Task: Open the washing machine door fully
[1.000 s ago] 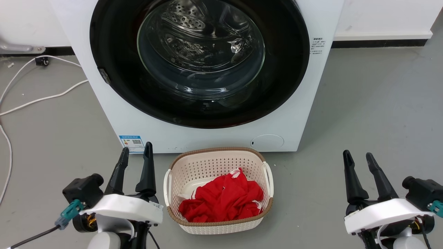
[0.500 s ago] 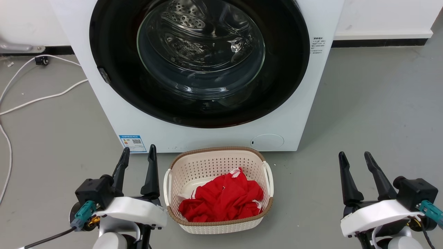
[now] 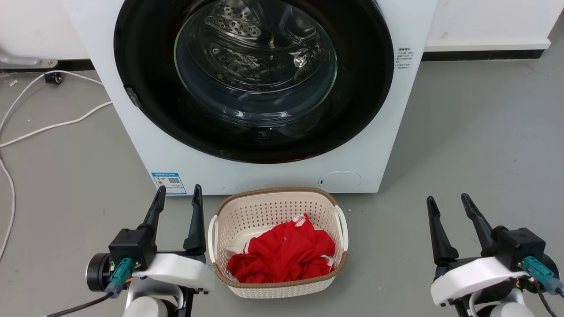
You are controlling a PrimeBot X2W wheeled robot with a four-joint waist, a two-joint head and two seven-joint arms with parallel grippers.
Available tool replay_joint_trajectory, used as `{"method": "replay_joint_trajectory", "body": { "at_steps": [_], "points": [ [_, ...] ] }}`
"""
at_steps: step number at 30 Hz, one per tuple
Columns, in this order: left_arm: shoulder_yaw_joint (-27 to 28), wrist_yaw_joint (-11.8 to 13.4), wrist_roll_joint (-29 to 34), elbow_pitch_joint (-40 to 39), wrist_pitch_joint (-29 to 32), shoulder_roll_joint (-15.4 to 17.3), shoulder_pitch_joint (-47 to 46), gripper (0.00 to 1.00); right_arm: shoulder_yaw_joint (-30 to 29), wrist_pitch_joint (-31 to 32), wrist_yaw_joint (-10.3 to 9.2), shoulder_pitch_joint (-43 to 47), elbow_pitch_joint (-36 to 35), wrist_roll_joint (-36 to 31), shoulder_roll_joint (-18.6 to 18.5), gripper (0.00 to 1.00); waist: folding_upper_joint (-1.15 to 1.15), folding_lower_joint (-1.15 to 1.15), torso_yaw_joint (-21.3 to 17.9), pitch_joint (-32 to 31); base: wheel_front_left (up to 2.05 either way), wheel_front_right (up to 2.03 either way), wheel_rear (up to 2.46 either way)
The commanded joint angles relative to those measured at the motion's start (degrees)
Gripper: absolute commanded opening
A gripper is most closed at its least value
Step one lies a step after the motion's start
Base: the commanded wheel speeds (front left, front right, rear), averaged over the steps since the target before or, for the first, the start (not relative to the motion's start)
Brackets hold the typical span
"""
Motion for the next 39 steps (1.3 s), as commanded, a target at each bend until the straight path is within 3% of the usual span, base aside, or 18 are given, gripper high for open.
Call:
{"method": "replay_joint_trajectory", "body": {
  "at_steps": [1, 24, 39],
  "points": [
    [-0.31, 0.34, 1.53, -0.25, -0.45, 0.35, 0.1, 1.0, 0.08, -0.1, -0.01, 0.3, -0.55, -1.4, 0.19, 1.0, 0.0, 0.0, 0.01, -0.01, 0.0, 0.0, 0.0],
    [-0.83, 1.4, 10.98, -0.13, -2.8, -0.07, 0.52, 1.0, 0.66, -1.21, -0.03, 0.8, -1.41, -9.85, 0.29, 1.0, 0.0, 0.0, -0.42, 0.35, 0.0, 0.0, 0.0],
    [0.06, 0.68, 10.6, 0.32, -3.01, -0.86, 0.83, 1.0, 0.66, -1.11, -0.03, 0.53, -1.18, -9.22, 0.29, 1.0, 0.0, 0.0, -0.43, 0.63, 0.0, 0.0, 0.0]
  ]
}}
